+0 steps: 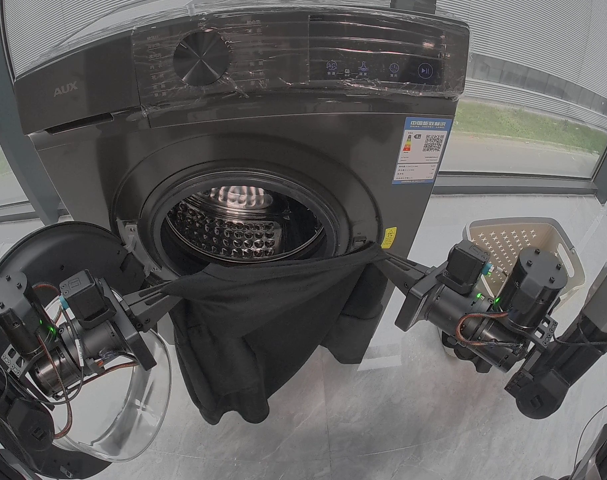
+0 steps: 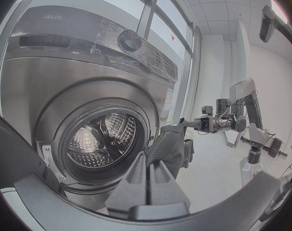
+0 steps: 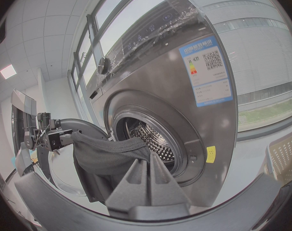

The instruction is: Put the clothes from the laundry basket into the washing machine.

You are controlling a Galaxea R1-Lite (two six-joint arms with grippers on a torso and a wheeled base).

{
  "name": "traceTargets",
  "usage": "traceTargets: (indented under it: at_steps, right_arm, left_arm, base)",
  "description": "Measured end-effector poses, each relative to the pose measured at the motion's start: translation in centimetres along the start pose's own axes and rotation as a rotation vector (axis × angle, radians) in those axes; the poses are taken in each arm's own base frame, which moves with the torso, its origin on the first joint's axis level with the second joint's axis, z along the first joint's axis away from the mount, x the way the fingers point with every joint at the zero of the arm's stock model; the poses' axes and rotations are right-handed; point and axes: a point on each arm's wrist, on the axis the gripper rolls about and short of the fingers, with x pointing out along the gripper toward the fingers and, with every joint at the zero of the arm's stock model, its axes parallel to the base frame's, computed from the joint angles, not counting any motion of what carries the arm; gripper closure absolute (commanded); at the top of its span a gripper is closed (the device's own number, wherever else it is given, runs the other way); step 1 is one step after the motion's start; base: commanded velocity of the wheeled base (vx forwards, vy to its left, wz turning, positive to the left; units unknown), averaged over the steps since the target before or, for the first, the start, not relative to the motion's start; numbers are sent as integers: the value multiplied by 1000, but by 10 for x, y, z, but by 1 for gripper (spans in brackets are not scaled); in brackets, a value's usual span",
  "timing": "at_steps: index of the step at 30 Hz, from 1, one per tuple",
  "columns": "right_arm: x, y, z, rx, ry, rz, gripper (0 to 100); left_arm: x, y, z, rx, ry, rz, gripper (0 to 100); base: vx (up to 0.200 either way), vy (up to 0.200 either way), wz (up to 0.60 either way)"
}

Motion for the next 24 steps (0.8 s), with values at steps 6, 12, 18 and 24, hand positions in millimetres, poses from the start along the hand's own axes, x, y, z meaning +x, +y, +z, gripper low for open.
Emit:
traceTargets:
  at_steps: [6, 12, 18, 24]
  right_arm:
    - [3, 5, 15, -1, -60, 16, 100]
    - [5, 12, 30, 23, -122, 14, 100]
    - [6, 19, 39, 27, -160, 28, 100]
    - [7, 21, 43, 27, -176, 32, 100]
  left_arm:
    - [-6, -3, -1, 13, 11, 13, 100]
    - [-7, -2, -1, 39, 10, 16, 100]
    - [-6, 2, 4, 54, -13, 30, 100]
    - [-8, 3, 11, 62, -43, 40, 100]
  base:
    - [0, 0, 0]
    - [0, 0, 0]
    - [0, 0, 0]
    - [0, 0, 0]
